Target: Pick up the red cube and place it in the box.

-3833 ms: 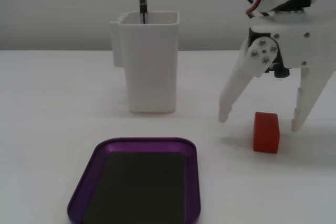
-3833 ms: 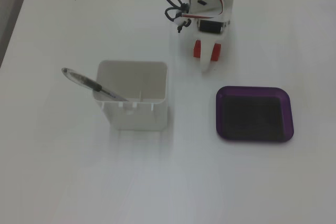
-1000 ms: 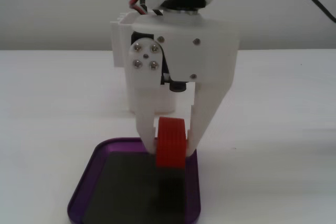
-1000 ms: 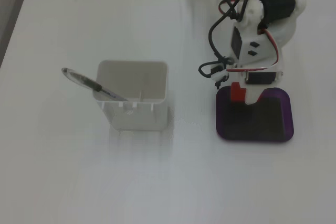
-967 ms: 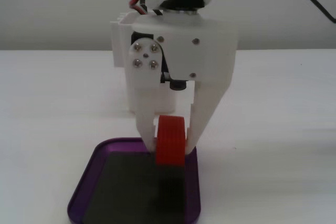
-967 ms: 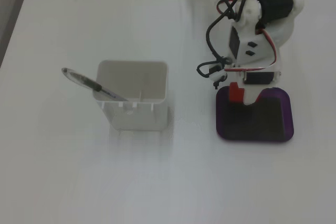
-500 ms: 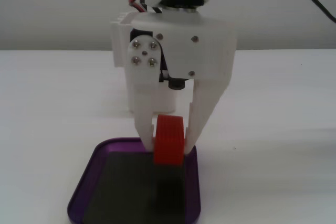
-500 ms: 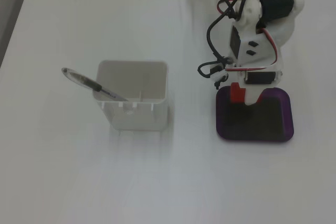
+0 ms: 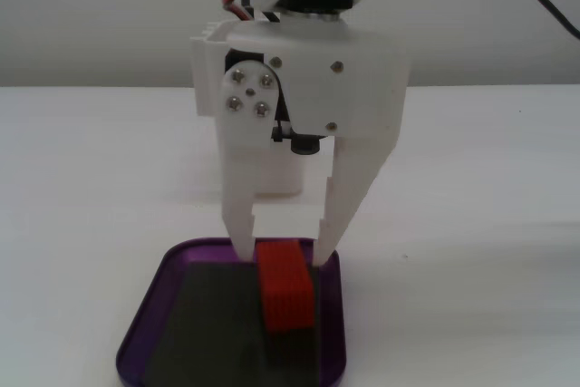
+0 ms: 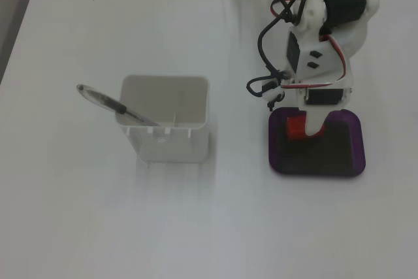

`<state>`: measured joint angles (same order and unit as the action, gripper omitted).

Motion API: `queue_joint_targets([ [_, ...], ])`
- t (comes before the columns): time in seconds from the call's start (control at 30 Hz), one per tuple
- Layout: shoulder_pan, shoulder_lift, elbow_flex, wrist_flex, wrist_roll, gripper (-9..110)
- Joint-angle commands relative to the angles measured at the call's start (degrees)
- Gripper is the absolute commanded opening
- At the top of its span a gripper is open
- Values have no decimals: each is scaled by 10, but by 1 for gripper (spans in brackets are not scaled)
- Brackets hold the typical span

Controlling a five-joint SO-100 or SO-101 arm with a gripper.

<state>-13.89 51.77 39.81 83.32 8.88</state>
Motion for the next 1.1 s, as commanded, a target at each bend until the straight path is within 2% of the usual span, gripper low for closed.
queue_joint_targets([
  [0.0,3,19,-26,15,-3,13],
  [0.2,3,67,-132,122,-58,13],
  [0.33,4,146,-138,141,-76,13],
  [0.63,12,461,187,138,-83,13],
  [0.83,109,668,385,119,-128,13],
  [1.07,185,860,611,54,-120,13],
])
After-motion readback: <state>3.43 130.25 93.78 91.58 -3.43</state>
